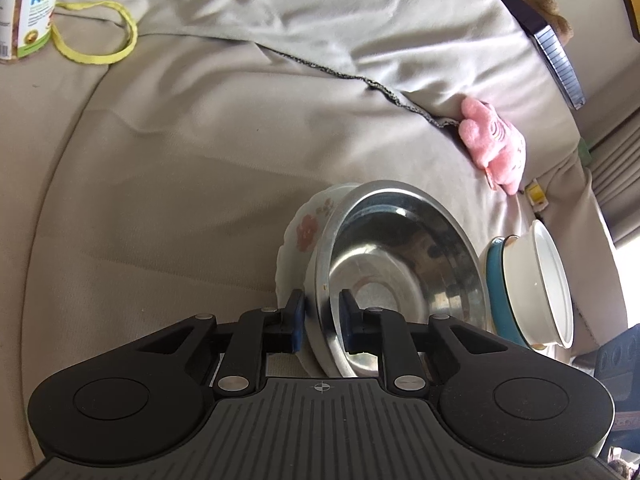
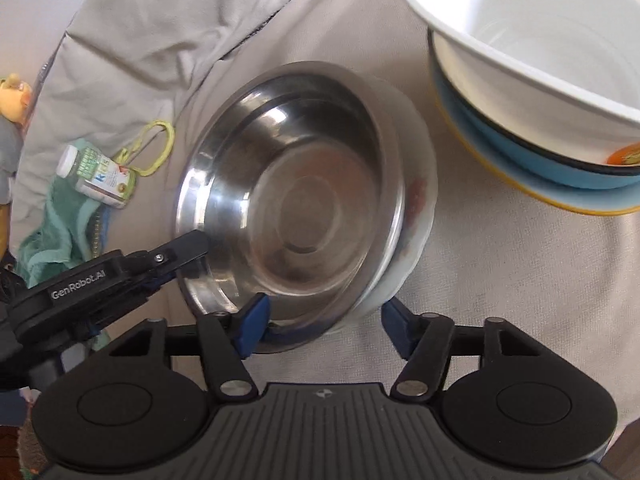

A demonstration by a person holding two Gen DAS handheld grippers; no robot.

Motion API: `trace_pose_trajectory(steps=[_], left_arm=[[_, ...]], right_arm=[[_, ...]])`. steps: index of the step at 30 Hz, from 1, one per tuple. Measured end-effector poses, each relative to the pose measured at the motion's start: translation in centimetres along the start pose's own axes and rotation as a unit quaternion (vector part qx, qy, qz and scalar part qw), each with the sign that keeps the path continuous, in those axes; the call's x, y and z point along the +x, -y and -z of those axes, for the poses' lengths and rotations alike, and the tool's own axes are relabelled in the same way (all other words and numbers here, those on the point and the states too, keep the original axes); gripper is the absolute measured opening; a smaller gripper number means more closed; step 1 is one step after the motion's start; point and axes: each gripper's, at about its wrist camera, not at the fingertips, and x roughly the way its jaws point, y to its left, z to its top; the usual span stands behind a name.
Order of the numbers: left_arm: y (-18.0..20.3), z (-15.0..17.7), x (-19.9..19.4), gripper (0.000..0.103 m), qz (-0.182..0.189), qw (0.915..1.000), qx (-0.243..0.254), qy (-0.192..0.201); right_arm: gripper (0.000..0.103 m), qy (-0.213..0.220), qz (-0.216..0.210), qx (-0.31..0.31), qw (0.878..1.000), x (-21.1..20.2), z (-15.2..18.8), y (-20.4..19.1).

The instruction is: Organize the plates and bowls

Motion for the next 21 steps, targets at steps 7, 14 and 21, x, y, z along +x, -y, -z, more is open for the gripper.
trace_pose_trajectory(steps=[7, 14, 21], left_arm=[[0.4, -1.3, 0.9, 0.020, -0.002, 1.0000, 0.003, 0.004], [0.3, -2.0, 1.0, 0.019, -0.011, 0.9999, -0.011, 0.006], [1.4, -1.5, -1.3, 0.019, -0.034, 0.9991, -0.005, 0.026]], right_arm=[[0.062, 0.008, 0.009, -0.001, 1.000, 0.3, -0.5, -0.9], [0.062, 0.018, 0.006, -0.018, 1.000, 0.7, -1.1, -1.2], [0.062, 0.033, -0.023, -0.039, 0.998, -2.1, -0.2, -0.2]])
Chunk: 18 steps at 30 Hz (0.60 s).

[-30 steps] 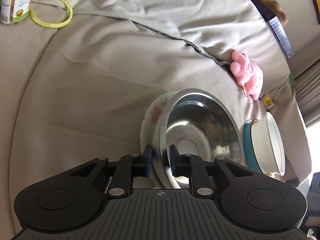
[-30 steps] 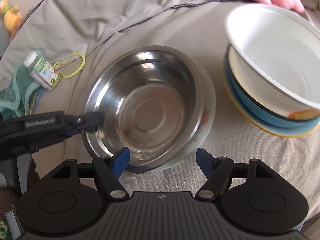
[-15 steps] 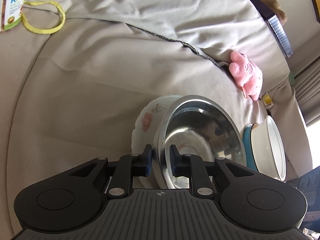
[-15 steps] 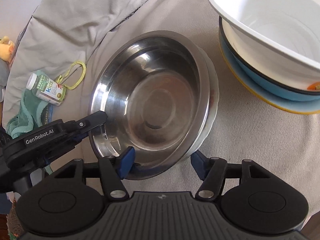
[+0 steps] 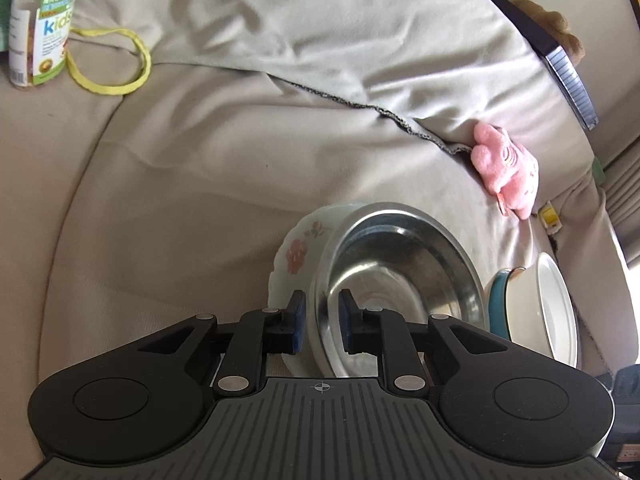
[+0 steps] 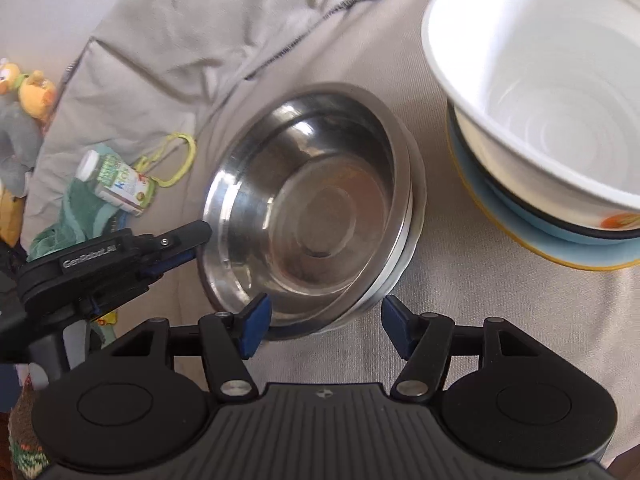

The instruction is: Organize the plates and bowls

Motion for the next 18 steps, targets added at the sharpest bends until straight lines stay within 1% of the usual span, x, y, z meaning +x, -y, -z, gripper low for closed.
trace_pose_trajectory(steps=[2, 4, 7, 10, 11, 12, 14, 15, 16, 18], left_arm=[[0.5, 0.2, -0.4, 0.019, -0.005, 1.0000, 0.004, 0.000], [1.1, 0.4, -0.4, 0.020, -0.018, 0.9998, 0.010, 0.003], [1.1, 0.6, -0.4, 0.020, -0.026, 0.9996, 0.000, 0.005], [0.6, 0.5, -0.3, 0.020, -0.029, 0.9995, -0.015, 0.002], [0.5, 0.5, -0.2, 0.019, -0.031, 0.9993, -0.019, 0.000], [0.5, 0.5, -0.3, 0.019, -0.035, 0.9991, -0.025, 0.001], [1.0, 0.7, -1.3, 0.019, -0.049, 0.9982, -0.022, 0.026], [1.6, 0.7, -1.9, 0.019, -0.052, 0.9977, -0.016, 0.041], [2.3, 0.6, -2.6, 0.019, -0.049, 0.9972, -0.008, 0.056], [4.2, 0.1, -3.5, 0.019, -0.031, 0.9964, 0.019, 0.077]], right_arm=[[0.061, 0.018, 0.001, -0.021, 1.000, -1.1, 0.6, -0.5], [0.052, 0.028, 0.003, -0.046, 0.999, -1.4, 0.7, -1.2], [0.049, 0.028, 0.017, -0.052, 0.998, -0.7, 0.5, -1.6], [0.047, 0.024, 0.006, -0.053, 0.998, 0.1, 0.3, -1.6], [0.045, 0.024, 0.002, -0.058, 0.998, 0.1, 0.2, -1.6], [0.041, 0.025, -0.002, -0.062, 0.998, 0.0, 0.1, -1.6], [0.040, 0.032, -0.009, -0.073, 0.997, -0.8, 0.3, -1.7], [0.042, 0.040, -0.014, -0.087, 0.995, -1.5, 0.4, -1.9], [0.042, 0.049, -0.018, -0.102, 0.993, -2.3, 0.7, -2.1], [0.042, 0.082, -0.018, -0.143, 0.986, -4.8, 1.4, -2.4]])
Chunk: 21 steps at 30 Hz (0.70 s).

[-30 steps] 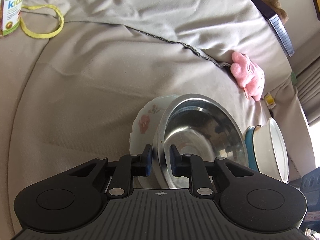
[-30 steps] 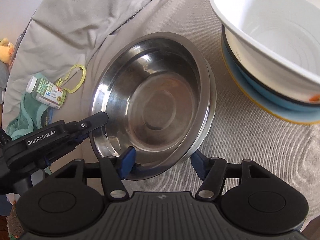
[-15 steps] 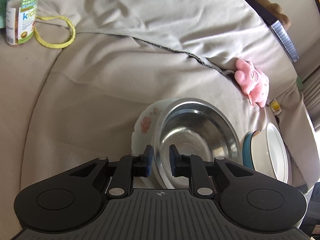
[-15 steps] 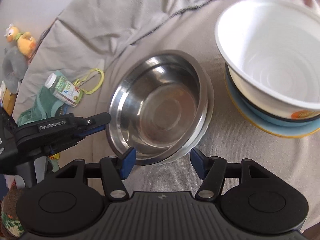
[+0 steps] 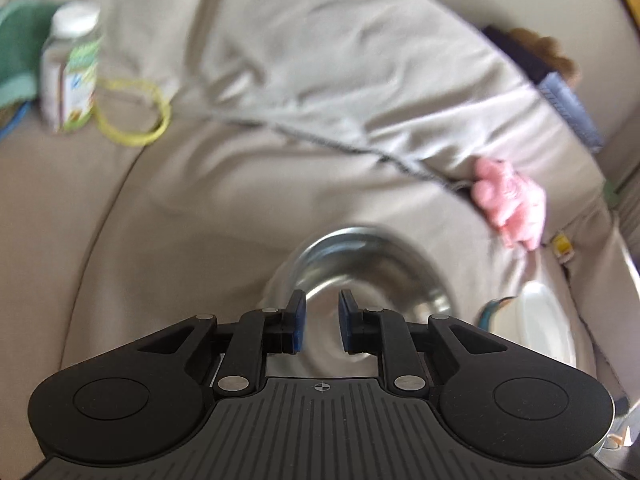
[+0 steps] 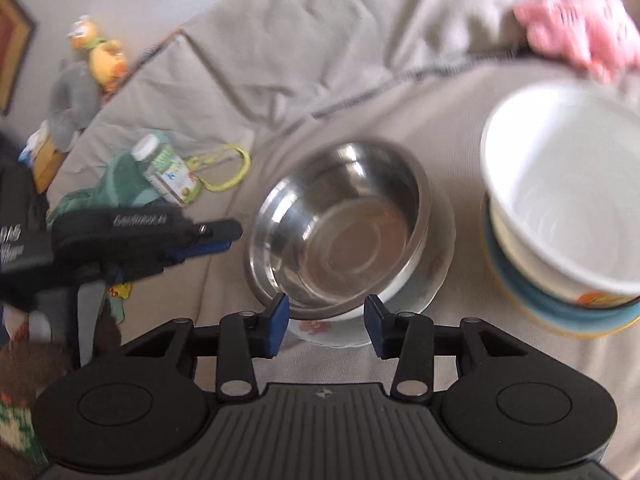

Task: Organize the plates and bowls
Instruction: 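Move both grippers to the white tub rim on the stack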

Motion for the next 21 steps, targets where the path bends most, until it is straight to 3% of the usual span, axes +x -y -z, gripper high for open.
trace_pose_trajectory(steps=[3, 6, 9, 12, 16, 21], left_arm=[[4.1, -1.3, 0.0, 0.019, 0.050, 0.9973, 0.053, -0.008], [9.7, -2.0, 1.3, 0.020, 0.104, 0.9845, 0.137, -0.034], [14.3, -1.8, 3.1, 0.020, 0.121, 0.9725, 0.192, -0.052], [16.8, -0.9, 4.8, 0.022, 0.095, 0.9712, 0.211, -0.056], [17.3, 1.1, 5.8, 0.023, 0.073, 0.9752, 0.201, -0.058], [17.3, 1.9, 6.1, 0.023, 0.065, 0.9799, 0.180, -0.057]], right_arm=[[0.046, 0.050, 0.008, -0.045, 0.998, -4.2, -0.1, 0.2], [0.066, 0.108, 0.040, -0.044, 0.992, -8.4, -0.6, 2.5], [0.075, 0.156, 0.101, -0.016, 0.982, -11.3, -0.9, 6.2], [0.075, 0.140, 0.150, 0.029, 0.978, -12.0, -1.6, 10.4], [0.075, 0.119, 0.139, 0.083, 0.980, -11.2, -2.4, 14.6], [0.075, 0.095, 0.156, 0.081, 0.980, -7.1, -3.9, 16.3]])
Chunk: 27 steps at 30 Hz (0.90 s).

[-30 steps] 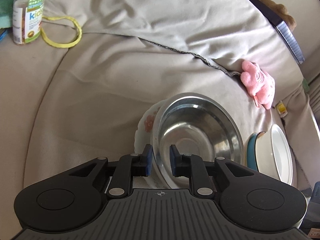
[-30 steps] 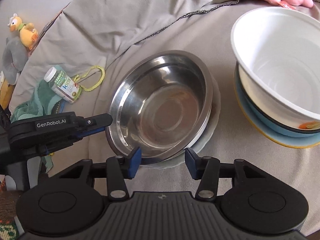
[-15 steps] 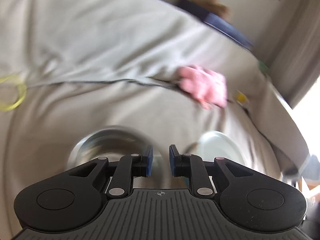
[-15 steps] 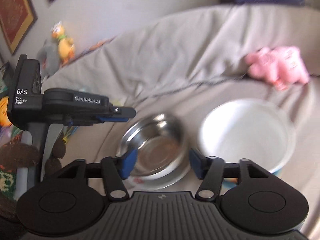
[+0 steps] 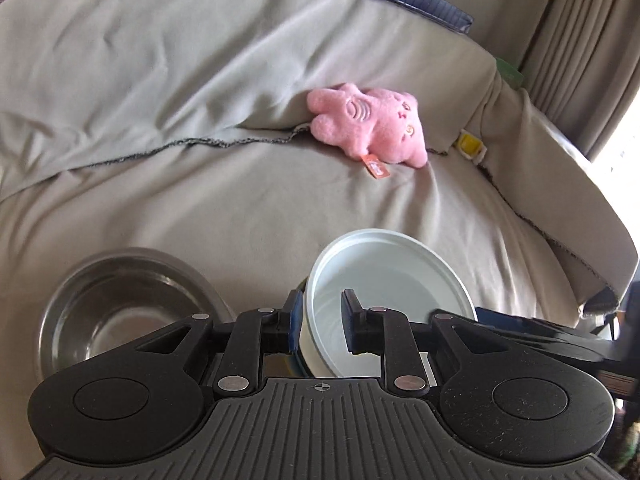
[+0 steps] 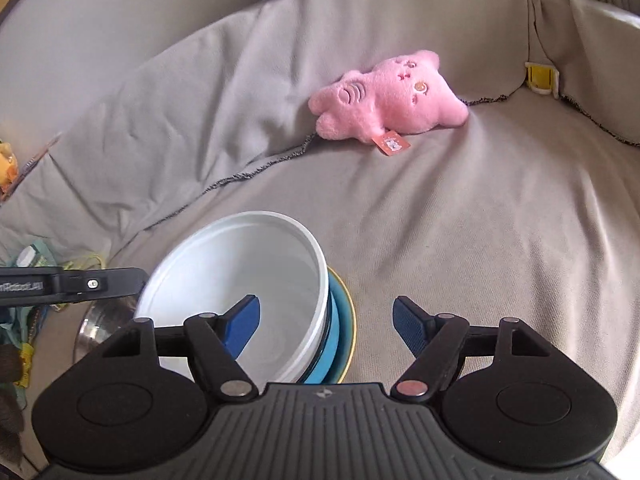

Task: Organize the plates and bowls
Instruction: 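Move both grippers to the white tub rim on the stack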

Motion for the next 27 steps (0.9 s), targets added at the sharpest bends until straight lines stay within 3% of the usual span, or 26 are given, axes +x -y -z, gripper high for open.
trace_pose_trajectory(steps=[6, 8, 11, 18, 21, 27], left_arm=[[0.5, 0.6, 1.4, 0.023, -0.027, 0.9991, 0.010, -0.029], [0.4, 0.9, 2.0, 0.027, -0.033, 0.9986, 0.008, -0.040], [0.4, 1.2, 2.7, 0.031, -0.030, 0.9982, 0.003, -0.052], [1.5, 1.4, 3.6, 0.030, -0.039, 0.9974, 0.007, -0.061], [2.3, 1.1, 2.9, 0.033, -0.037, 0.9980, 0.009, -0.052], [3.7, -0.1, 0.3, 0.034, -0.025, 0.9996, -0.002, 0.012]], right_arm=[[0.071, -0.060, -0.019, 0.032, 0.997, 4.9, 0.5, 0.7], [0.066, -0.072, -0.024, 0.036, 0.996, 5.8, 0.8, 1.1], [0.057, -0.082, -0.032, 0.038, 0.995, 6.2, 1.4, 1.7], [0.052, -0.082, -0.064, 0.065, 0.992, 6.5, 1.5, 3.0], [0.050, -0.074, -0.066, 0.067, 0.993, 6.7, 1.3, 3.5], [0.050, -0.074, -0.081, 0.072, 0.991, 6.6, 1.4, 4.2]])
